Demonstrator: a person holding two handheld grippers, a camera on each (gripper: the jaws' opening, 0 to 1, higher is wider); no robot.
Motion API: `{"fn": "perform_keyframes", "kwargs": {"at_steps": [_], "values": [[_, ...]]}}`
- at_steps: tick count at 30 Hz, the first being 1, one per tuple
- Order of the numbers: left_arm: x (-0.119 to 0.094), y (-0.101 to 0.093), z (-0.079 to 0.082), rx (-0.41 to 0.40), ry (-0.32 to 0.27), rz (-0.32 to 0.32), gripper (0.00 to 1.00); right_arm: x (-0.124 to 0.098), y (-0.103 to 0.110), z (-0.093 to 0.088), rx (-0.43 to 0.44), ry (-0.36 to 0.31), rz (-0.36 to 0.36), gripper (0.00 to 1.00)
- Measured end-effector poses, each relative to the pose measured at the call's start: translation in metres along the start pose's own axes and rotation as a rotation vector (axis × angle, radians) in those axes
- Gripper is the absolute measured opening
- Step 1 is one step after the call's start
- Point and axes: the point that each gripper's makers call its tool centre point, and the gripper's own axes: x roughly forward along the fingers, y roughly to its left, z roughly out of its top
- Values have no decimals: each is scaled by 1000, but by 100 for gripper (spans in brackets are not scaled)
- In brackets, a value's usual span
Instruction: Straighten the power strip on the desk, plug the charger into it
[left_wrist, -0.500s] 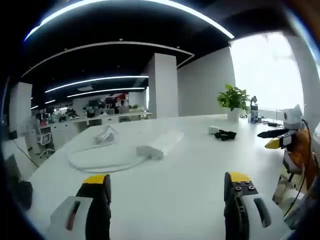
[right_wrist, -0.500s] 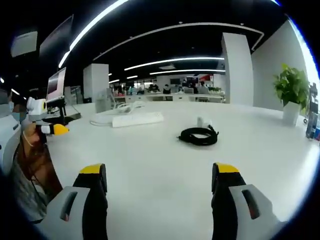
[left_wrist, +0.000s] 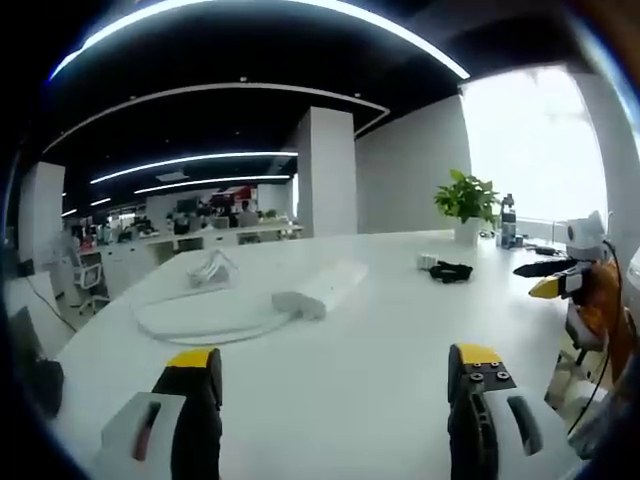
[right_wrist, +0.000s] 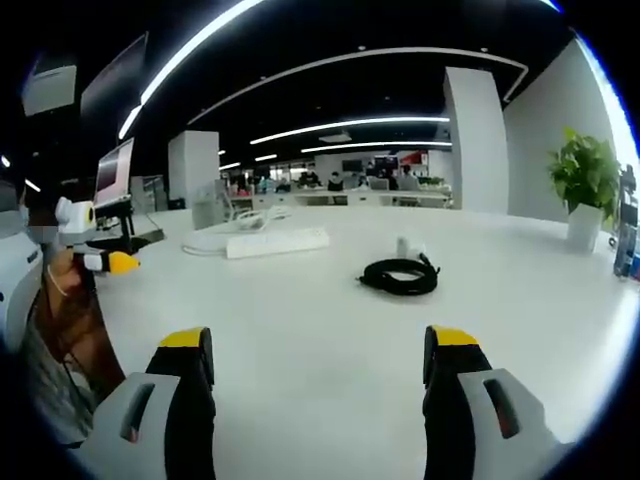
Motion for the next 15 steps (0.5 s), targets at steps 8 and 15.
{"fn": "perform_keyframes", "kwargs": {"at_steps": [8, 15], "values": [[1, 4, 1, -15, -6, 9, 95, 3, 0, 3, 6, -14, 3, 86], [4, 5, 5, -10, -24, 6, 95, 9, 1, 12, 14, -58, 27, 88]]}}
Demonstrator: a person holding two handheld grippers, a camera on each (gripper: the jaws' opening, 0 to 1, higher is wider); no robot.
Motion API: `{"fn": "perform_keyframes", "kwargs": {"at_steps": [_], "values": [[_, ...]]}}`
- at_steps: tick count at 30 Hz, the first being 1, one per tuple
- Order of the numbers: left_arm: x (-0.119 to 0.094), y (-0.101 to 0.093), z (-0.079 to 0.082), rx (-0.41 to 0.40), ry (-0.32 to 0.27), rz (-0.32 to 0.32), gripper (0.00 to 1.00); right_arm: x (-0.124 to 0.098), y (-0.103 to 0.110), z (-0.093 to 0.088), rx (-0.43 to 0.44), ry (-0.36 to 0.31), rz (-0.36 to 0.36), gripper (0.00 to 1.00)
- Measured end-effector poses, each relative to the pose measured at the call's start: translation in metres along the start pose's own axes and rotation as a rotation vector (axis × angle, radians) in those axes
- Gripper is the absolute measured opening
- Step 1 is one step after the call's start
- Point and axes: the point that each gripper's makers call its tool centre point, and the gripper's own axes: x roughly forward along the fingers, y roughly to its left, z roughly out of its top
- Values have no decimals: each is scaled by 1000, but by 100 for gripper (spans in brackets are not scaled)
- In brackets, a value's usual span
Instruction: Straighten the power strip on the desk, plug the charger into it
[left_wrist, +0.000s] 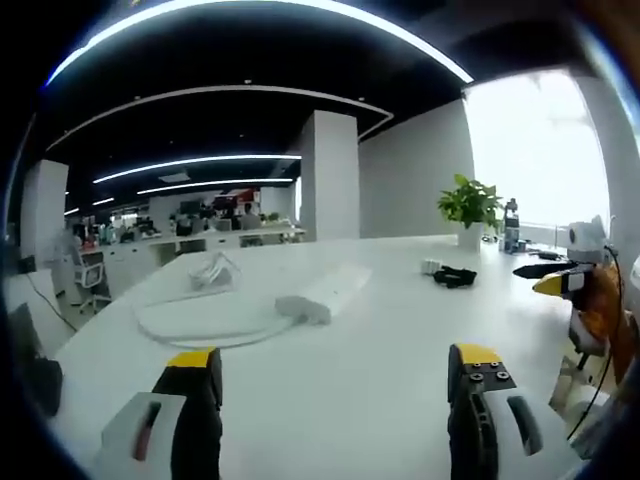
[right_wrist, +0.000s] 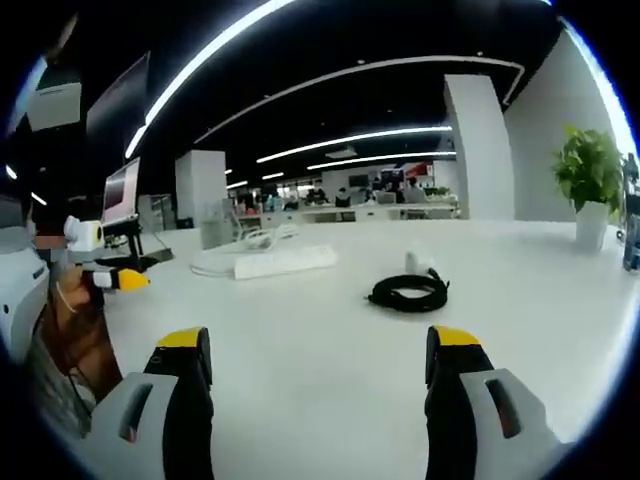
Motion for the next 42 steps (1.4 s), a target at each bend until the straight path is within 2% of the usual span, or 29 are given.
{"fn": "perform_keyframes", "kwargs": {"at_steps": [8, 13, 18, 22, 28, 32, 37, 42], "values": [[5, 2, 9, 31, -17, -2, 95, 11, -6, 8, -44, 0, 15, 88], [13, -2, 15, 76, -12, -30, 95, 23, -4, 19, -77, -11, 62, 89], [23, -4, 24, 95, -42, -27, 95, 39, -3, 25, -105, -13, 95, 89], [32, -1, 32, 84, -71, -11, 94, 52, -2, 34, -95, -33, 118, 92], [44, -1, 42, 76, -101, -5, 93, 70, -2, 45, -123, -46, 134, 93], [54, 0, 47, 89, -103, -1, 92, 82, -4, 53, -138, -55, 143, 93], [63, 1, 50, 65, -108, -15, 92, 97, -2, 59, -144, -63, 171, 94], [69, 7, 55, 62, -121, 12, 92, 112, -1, 63, -159, -69, 183, 94]]}}
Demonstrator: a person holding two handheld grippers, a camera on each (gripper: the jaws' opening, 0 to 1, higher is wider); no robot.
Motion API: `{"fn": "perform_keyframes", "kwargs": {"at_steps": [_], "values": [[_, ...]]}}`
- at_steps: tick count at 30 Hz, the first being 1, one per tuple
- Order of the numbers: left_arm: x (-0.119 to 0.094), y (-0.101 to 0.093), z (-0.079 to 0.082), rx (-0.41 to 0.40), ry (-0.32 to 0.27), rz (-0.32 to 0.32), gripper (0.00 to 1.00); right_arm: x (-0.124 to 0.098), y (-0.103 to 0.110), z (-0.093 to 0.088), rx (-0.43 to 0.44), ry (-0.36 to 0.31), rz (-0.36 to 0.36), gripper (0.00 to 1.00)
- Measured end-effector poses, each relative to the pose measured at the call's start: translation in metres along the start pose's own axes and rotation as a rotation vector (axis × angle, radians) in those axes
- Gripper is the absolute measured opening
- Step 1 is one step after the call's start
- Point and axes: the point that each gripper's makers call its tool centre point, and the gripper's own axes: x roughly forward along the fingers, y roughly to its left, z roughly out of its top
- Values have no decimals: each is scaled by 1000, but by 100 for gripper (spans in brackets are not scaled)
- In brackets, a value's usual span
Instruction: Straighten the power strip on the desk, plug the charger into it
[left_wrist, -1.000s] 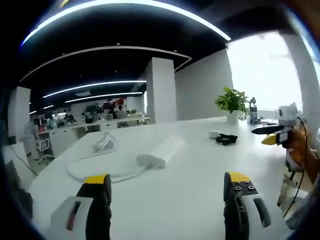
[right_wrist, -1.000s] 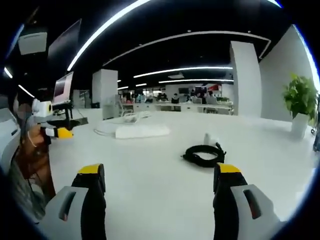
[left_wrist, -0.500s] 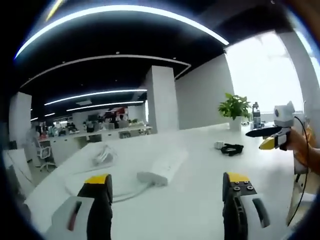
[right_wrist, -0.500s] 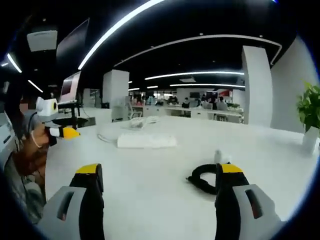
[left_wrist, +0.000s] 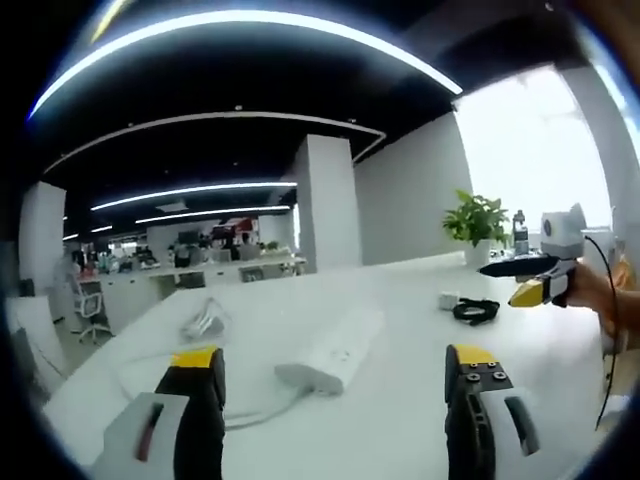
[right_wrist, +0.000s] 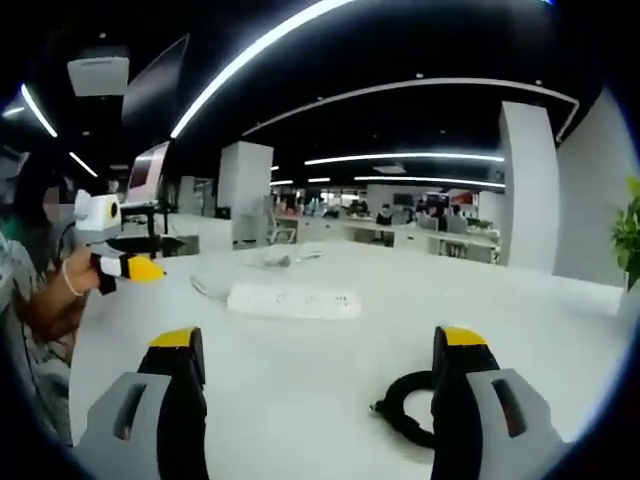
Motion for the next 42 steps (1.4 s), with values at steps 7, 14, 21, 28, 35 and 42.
{"fn": "perform_keyframes", "kwargs": {"at_steps": [7, 14, 21, 28, 35, 42], "values": [[14, 5, -2, 10, 4, 24, 93, 21, -3, 2, -35, -14, 15, 94], [28, 7, -8, -28, 6, 50, 94, 49, -4, 5, -75, -20, 61, 95], [40, 4, -18, -21, 30, 57, 94, 78, -6, 3, -96, 9, 140, 98], [49, 4, -20, 1, 45, 70, 93, 94, -14, -1, -113, 28, 155, 98], [60, 7, -27, -18, 78, 90, 93, 111, -24, 0, -81, 38, 200, 97], [67, 12, -31, -49, 95, 102, 93, 121, -34, -1, -72, 42, 204, 97]]}}
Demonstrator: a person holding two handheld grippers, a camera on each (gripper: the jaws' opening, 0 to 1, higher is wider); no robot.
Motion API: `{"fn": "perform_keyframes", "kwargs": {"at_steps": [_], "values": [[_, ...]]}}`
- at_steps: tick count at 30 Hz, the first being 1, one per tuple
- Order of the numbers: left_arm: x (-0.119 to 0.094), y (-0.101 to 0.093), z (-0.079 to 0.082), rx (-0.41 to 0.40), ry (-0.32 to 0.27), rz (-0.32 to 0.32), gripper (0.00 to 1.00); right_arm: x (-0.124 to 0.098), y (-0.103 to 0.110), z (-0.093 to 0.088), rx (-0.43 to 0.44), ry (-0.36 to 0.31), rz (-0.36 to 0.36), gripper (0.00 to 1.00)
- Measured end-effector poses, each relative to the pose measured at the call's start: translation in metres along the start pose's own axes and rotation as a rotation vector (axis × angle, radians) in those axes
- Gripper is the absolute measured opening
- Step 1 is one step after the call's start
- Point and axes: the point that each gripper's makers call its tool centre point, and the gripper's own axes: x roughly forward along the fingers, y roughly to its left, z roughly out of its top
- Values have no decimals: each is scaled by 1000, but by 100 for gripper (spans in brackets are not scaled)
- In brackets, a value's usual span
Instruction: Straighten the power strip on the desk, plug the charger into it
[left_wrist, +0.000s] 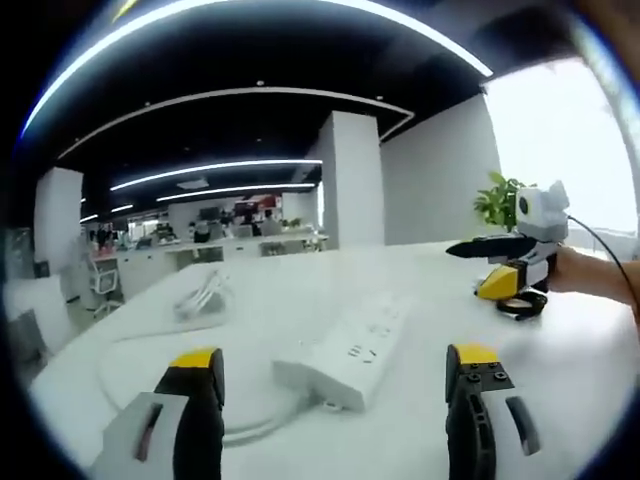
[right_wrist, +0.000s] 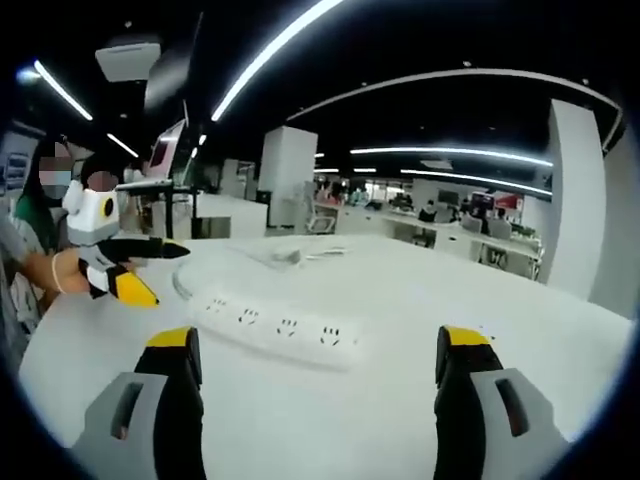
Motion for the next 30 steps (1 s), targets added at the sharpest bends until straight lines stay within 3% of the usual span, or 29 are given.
{"fn": "perform_keyframes", "kwargs": {"at_steps": [9, 21, 30], "values": [[7, -6, -13, -16, 51, -23, 92, 16, -15, 3, 88, -17, 78, 95], [14, -5, -19, -29, 72, -28, 91, 30, -28, 7, 76, -27, 117, 95], [20, -4, -22, -45, 97, -35, 90, 42, -27, -4, 74, 5, 147, 93]]}}
